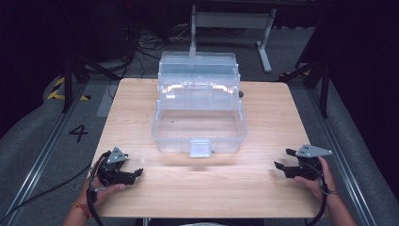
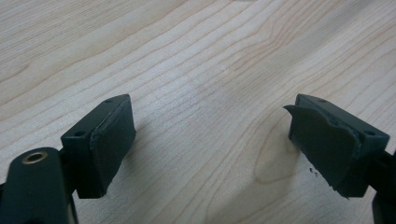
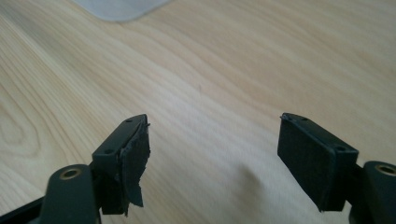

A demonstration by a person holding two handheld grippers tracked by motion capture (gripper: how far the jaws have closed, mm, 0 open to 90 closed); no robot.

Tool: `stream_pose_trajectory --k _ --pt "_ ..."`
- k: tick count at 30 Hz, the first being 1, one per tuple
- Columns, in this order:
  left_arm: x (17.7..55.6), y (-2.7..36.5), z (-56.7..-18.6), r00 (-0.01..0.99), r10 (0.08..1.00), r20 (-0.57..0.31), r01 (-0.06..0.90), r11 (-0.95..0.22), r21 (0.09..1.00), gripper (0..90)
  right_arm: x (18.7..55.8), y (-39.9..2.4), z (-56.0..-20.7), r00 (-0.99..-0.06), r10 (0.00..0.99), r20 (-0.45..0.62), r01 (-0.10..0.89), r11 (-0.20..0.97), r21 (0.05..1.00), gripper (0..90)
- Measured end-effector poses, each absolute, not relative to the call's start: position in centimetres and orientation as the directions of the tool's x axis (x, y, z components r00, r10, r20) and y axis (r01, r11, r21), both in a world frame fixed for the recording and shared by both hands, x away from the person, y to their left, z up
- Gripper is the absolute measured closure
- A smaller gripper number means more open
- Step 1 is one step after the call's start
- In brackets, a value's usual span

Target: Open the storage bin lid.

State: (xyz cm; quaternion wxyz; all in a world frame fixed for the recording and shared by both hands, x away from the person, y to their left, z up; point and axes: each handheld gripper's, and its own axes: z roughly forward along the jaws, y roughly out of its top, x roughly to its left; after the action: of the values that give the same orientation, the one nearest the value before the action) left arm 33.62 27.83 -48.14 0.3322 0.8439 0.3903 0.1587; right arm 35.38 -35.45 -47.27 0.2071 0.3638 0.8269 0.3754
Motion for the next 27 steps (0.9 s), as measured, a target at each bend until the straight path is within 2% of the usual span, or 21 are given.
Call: stream_pose_trajectory --k 4,6,13,16,27 --pt "33.6 27.8 -48.2 0.637 0.771 0.002 0.560 -0.465 0.686 15.0 34.7 -36.3 -48.6 -0.628 0.778 0.003 0.516 0.414 0.750 23.8" --pt "33.7 27.7 -48.2 0.635 0.772 0.004 0.561 -0.465 0.685 15.0 34.3 -36.4 -48.6 -0.602 0.799 -0.013 0.519 0.403 0.754 23.2" --pt "33.7 27.7 -48.2 0.634 0.773 0.002 0.563 -0.464 0.684 15.0 34.5 -36.4 -48.7 -0.622 0.783 0.007 0.525 0.411 0.745 20.9" --pt "33.7 27.7 -48.2 0.634 0.773 0.002 0.563 -0.464 0.684 15.0 34.5 -36.3 -48.7 -0.599 0.801 -0.001 0.538 0.404 0.740 15.8" --pt "33.8 27.8 -48.2 0.637 0.771 0.000 0.562 -0.464 0.685 14.9 34.5 -36.3 -48.7 -0.591 0.807 0.003 0.547 0.398 0.737 15.1"
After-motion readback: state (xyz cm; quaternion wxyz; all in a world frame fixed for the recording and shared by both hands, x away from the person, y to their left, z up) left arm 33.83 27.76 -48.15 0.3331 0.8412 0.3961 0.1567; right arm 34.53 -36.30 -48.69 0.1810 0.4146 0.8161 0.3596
